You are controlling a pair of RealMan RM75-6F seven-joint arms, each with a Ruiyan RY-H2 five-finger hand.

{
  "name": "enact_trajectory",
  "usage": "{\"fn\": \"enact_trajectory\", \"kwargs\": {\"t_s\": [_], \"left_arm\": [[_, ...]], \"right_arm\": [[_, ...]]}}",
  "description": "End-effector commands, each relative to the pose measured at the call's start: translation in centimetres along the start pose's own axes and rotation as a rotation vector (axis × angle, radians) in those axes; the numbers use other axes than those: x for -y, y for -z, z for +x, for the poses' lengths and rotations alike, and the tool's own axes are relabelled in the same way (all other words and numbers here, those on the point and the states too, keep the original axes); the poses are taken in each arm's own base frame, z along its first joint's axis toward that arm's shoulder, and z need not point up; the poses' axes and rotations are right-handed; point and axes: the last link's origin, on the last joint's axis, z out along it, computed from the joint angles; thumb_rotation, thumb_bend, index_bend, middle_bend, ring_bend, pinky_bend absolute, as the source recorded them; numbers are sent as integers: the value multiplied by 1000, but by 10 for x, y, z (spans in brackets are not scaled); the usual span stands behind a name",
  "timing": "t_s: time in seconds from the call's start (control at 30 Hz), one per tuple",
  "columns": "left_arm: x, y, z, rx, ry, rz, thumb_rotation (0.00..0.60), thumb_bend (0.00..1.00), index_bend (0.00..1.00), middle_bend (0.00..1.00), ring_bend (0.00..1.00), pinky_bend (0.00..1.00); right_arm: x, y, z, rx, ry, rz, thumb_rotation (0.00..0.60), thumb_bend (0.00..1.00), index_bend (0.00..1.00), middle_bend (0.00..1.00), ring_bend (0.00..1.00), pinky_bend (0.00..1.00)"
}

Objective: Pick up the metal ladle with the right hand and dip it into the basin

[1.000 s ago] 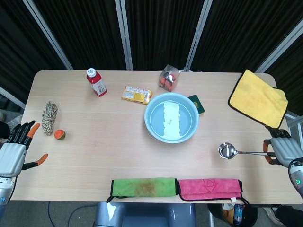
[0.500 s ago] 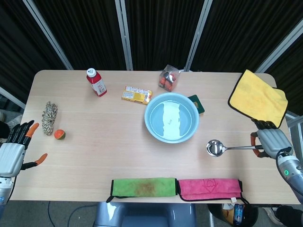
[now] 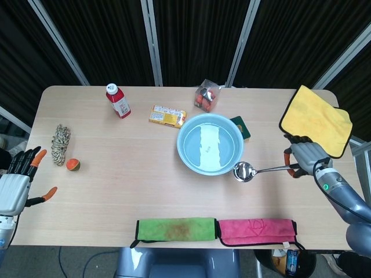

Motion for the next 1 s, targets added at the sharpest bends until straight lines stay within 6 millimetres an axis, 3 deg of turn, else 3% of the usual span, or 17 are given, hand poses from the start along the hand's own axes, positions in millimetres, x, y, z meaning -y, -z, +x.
{"fn": "enact_trajectory", "kwargs": {"t_s": [0.03,1.0], "left_arm": [[0,-1,-1,2,-1,3,505,218,0,0,0,0],[9,-9,-2,17,13,43,508,220,0,0,0,0]], "right_arm": [[9,-8,3,15,2,11,600,568,677,0,0,0],[84,-69,11,-4,-19,122,600,568,678,0,0,0]]}}
